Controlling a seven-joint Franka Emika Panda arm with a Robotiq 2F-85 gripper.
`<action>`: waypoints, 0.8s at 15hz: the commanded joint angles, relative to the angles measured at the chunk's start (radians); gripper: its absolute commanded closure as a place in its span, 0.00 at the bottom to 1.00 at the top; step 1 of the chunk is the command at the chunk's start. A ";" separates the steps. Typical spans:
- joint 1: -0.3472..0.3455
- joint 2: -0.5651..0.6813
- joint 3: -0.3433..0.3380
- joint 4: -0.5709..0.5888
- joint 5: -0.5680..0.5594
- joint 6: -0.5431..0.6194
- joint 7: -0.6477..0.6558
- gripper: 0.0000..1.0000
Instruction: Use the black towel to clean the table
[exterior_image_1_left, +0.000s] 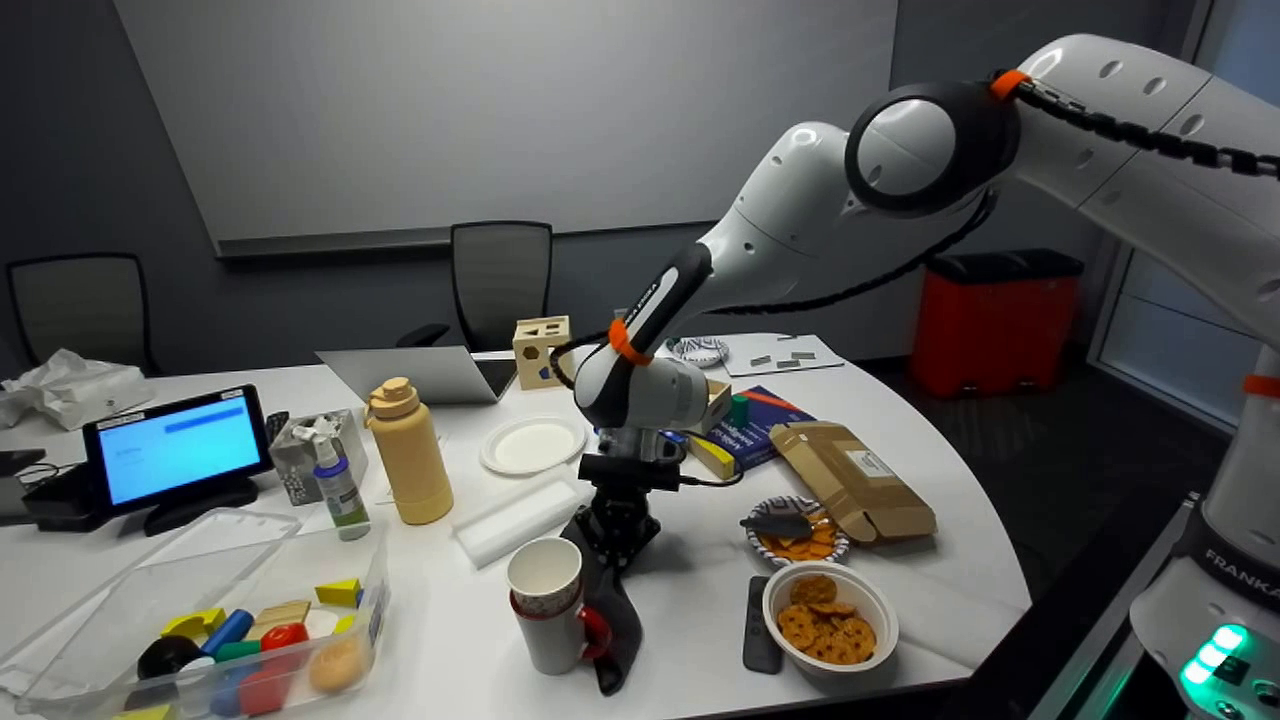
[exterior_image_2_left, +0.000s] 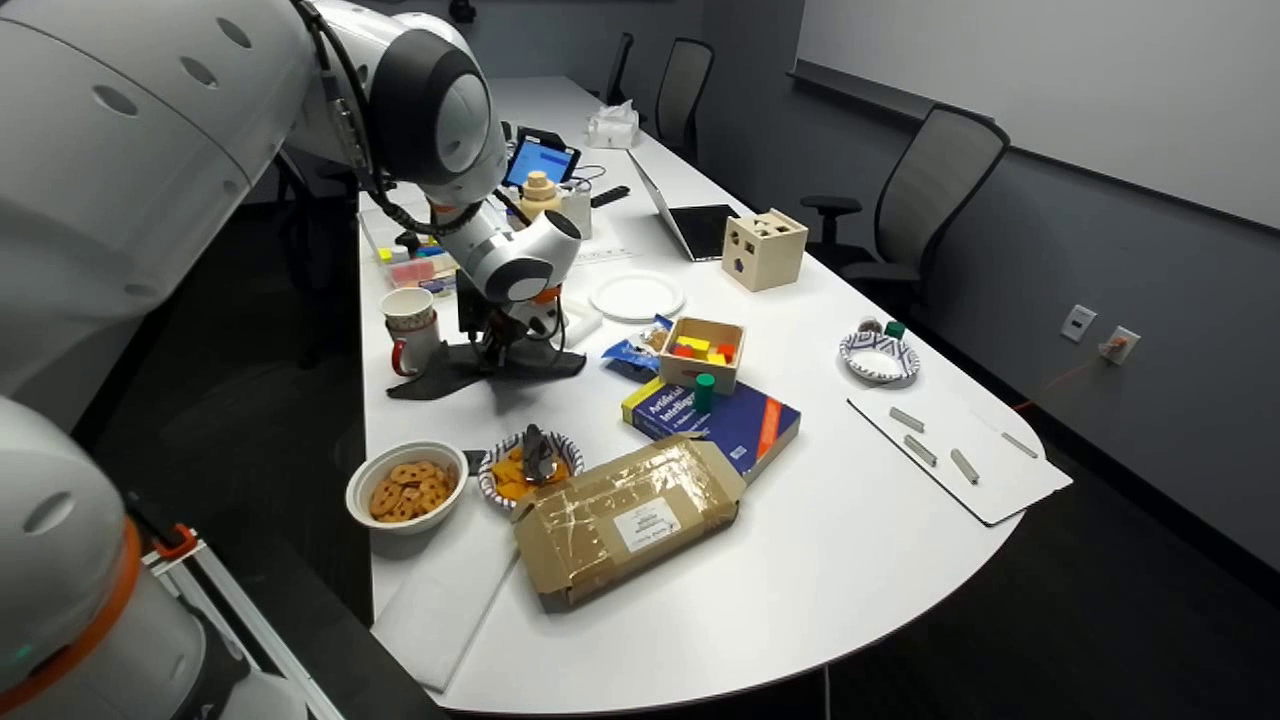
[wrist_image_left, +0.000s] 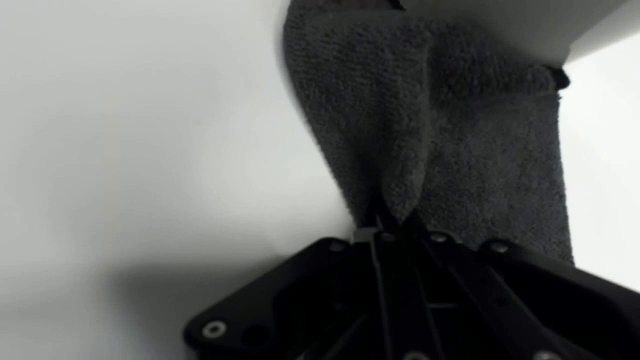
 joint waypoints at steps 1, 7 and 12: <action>0.089 -0.058 -0.116 -0.073 -0.096 -0.025 0.104 0.99; 0.149 -0.100 -0.268 -0.132 -0.249 -0.054 0.296 0.99; 0.115 -0.058 -0.306 -0.103 -0.320 0.009 0.349 0.99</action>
